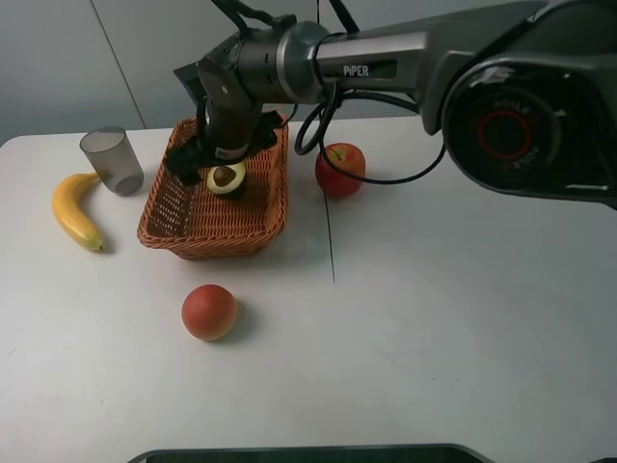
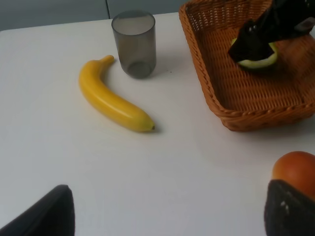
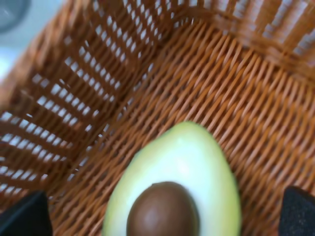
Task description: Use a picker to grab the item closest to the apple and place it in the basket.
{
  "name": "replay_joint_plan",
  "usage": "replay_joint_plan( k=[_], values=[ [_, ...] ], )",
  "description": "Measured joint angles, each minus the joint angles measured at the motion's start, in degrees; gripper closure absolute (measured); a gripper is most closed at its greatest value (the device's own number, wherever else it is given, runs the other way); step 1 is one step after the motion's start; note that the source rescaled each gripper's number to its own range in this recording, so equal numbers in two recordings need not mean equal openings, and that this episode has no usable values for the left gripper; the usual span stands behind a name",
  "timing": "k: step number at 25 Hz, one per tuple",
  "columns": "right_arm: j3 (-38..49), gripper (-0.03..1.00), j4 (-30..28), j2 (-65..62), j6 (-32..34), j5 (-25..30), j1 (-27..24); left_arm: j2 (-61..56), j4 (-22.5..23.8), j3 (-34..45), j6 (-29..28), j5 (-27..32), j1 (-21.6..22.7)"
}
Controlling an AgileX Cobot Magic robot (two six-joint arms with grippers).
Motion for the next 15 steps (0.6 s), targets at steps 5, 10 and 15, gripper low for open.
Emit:
replay_joint_plan(
  k=[5, 10, 15],
  values=[
    [0.0, -0.03, 0.2, -6.0, -1.7, 6.8, 0.0, 0.0, 0.0, 0.0, -0.1, 0.0, 0.0],
    [0.0, -0.03, 2.9, -11.3, -6.3, 16.4, -0.7, 0.0, 0.0, 0.0, -0.1, 0.0, 0.0],
    [1.9, -0.03, 3.1, -15.5, -7.1, 23.3, -2.9, 0.0, 0.0, 0.0, -0.1, 0.0, 0.0]
  ],
)
